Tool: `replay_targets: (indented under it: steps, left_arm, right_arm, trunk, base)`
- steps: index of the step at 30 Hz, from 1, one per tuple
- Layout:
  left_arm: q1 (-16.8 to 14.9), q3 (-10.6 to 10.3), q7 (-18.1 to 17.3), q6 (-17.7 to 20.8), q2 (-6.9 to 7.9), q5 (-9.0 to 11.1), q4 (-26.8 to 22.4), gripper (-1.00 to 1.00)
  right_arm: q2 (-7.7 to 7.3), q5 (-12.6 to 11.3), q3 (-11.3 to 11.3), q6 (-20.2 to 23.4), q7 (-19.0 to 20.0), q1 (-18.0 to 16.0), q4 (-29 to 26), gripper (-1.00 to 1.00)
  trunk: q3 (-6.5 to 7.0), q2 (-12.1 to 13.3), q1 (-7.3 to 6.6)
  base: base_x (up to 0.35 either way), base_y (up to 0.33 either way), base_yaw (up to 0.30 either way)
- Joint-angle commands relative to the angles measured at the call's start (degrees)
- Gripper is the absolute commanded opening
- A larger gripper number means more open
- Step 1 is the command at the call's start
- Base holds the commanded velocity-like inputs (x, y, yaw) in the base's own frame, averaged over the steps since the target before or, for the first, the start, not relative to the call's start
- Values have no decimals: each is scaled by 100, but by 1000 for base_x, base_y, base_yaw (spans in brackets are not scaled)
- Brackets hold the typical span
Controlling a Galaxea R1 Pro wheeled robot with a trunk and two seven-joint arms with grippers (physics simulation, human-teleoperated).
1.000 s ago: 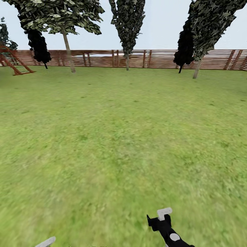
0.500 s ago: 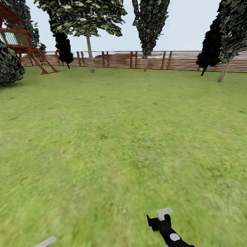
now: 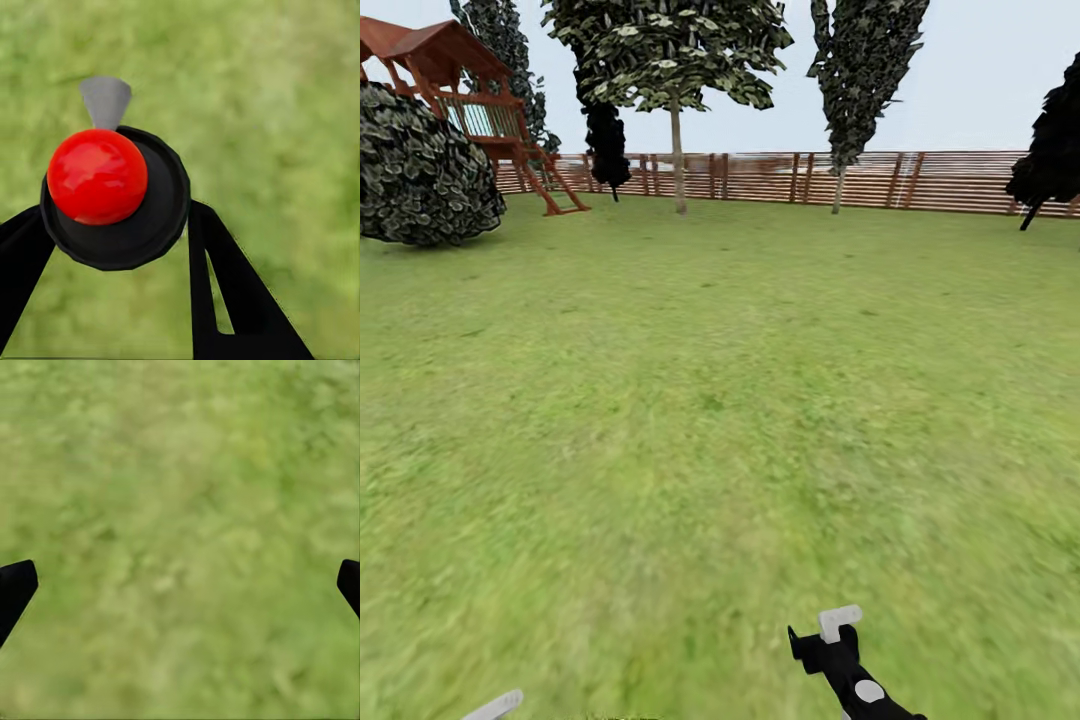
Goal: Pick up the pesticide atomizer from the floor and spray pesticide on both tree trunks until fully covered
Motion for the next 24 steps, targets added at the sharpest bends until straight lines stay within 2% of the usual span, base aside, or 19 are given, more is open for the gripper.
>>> replay_targets:
  steps: [1, 9, 12, 16, 17, 19, 20, 21, 23, 24]
  left_arm:
    - [0, 2, 4, 0, 3, 0, 0, -100]
    - [0, 3, 8, 5, 6, 6, -8, -100]
    - [0, 6, 5, 7, 6, 6, -9, -100]
    - [0, 8, 5, 9, 6, 6, -9, -100]
    - [0, 8, 4, 6, 6, 6, -9, -100]
    - [0, 8, 4, 7, 6, 6, -8, -100]
    - [0, 6, 4, 5, 6, 6, -7, -100]
    - [0, 5, 4, 5, 6, 6, -4, -100]
    - [0, 6, 4, 8, 6, 6, -1, -100]
    - [0, 7, 4, 8, 6, 6, -1, -100]
  right_arm:
    - [0, 0, 1, 1, 0, 0, 0, 100]
    - [0, 0, 1, -2, 4, 0, 0, 100]
    - [-7, 4, 1, -2, 2, 0, 37, 100]
    - [-23, 0, -1, -2, 0, 2, 552, 100]
    - [-72, -7, -9, -2, -4, 49, 641, 100]
    - [-302, -53, -29, -8, -8, 176, 714, 100]
    - [-389, -123, -36, -25, -8, 218, 729, 100]
    - [-435, -297, -44, -136, -8, 284, 726, 100]
    - [-471, -711, -47, -705, -6, 413, 731, 100]
    - [-477, -823, -41, -1021, -3, 452, 743, 100]
  trunk:
    - [3, 0, 0]
    - [26, 0, 0]
    - [28, 0, 0]
    - [28, 0, 0]
    - [28, 0, 0]
    - [28, 0, 0]
    - [28, 0, 0]
    - [28, 0, 0]
    - [28, 0, 0]
    - [28, 0, 0]
  base:
    - [21, 3, 276]
    - [219, 172, 270]
    - [275, 209, 58]
    - [276, 209, 6]
    - [276, 209, 1]
    - [276, 209, 0]
    - [276, 209, 0]
    - [276, 209, 0]
    - [276, 209, 0]
    - [276, 209, 0]
